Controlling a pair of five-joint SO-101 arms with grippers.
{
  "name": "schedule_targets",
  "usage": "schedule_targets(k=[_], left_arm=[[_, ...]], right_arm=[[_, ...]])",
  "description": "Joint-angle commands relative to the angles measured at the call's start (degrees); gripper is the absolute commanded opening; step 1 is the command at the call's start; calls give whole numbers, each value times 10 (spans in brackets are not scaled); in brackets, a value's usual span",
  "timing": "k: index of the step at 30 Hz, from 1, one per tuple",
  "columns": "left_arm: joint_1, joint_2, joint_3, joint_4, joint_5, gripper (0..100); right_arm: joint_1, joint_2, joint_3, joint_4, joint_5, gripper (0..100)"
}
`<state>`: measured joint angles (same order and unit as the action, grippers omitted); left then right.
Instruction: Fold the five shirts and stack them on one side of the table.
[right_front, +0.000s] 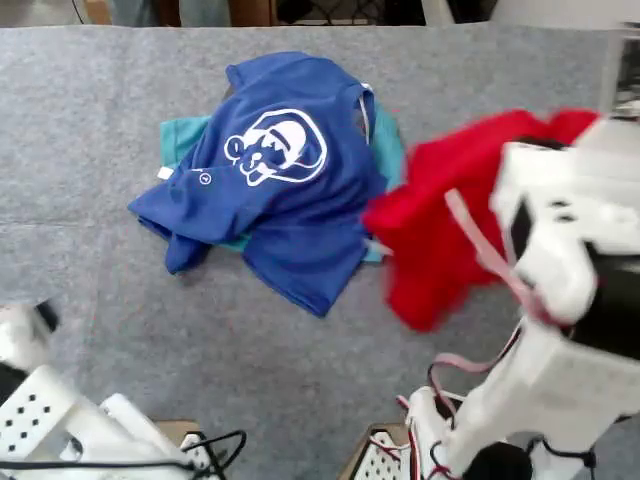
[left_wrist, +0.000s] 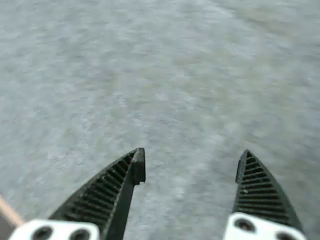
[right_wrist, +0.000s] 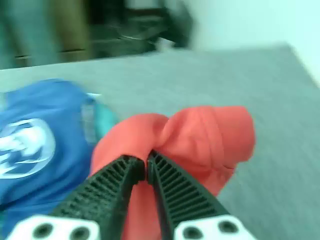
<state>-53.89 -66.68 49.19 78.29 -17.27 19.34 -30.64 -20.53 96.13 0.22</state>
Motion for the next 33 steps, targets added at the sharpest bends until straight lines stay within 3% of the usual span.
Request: schedule_targets(k=[1,8,13,18,26,33], left_arm=[[168,4,-88,63,91,306],[417,168,-207,62,225,307],[502,347,-338,18,258,311],[545,507,-442,-18,262,312],[601,728,-556,-92,262,312],[629,936,-709,-104,286,312]], right_arm=[[50,4,149,-63,-38,14],[0,-50,539,-344,-65,14],[-24,-98,818,-625,-71,13],[-26,-119,999,-881,-152,15],[-25,-58,1033,-906,-209,15],[-24,19,996,-905,-235,15]])
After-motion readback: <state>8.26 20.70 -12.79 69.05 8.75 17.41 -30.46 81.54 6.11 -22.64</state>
